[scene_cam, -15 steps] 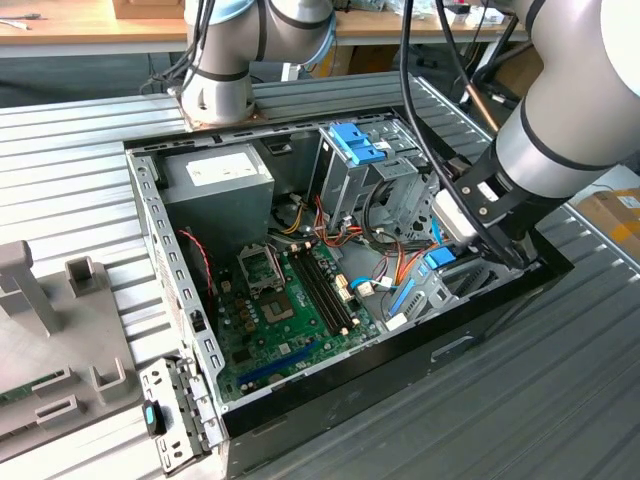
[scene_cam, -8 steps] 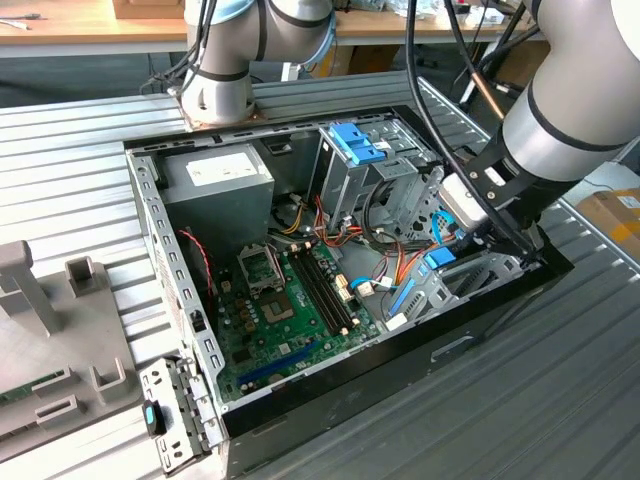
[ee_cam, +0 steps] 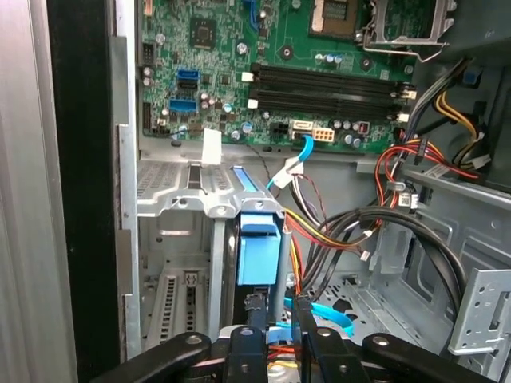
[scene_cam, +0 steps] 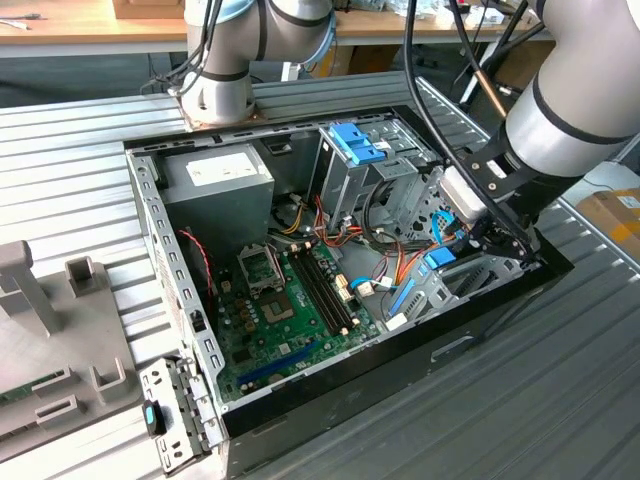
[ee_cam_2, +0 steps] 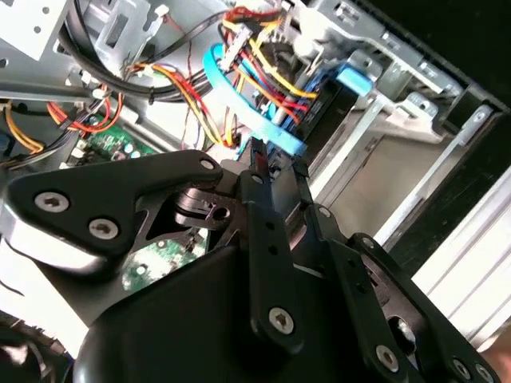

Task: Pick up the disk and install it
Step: 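Insert the second disk wire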

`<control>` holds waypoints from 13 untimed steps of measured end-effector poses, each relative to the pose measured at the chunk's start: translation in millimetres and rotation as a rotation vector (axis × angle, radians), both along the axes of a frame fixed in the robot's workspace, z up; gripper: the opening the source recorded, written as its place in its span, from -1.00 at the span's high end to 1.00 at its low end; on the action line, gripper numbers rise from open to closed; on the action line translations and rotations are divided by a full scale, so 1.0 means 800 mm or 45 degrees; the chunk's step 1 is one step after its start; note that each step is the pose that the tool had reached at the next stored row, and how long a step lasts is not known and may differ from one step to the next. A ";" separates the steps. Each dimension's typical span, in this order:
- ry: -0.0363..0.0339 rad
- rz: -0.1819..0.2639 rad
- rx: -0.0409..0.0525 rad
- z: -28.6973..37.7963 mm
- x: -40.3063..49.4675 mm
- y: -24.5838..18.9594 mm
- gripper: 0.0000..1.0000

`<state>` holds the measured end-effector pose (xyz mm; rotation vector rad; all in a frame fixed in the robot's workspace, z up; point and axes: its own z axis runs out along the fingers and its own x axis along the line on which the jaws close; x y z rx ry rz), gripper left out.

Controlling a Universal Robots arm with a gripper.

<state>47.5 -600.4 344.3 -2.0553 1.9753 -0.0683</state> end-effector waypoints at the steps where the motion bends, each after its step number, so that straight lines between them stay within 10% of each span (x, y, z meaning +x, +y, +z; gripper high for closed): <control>1: 0.0167 -0.006 0.000 0.0000 0.000 0.0008 0.45; 4: 0.0645 -0.020 0.000 0.0007 0.000 0.0032 0.45; 13: 0.0736 -0.025 -0.001 0.0011 0.001 0.0085 0.45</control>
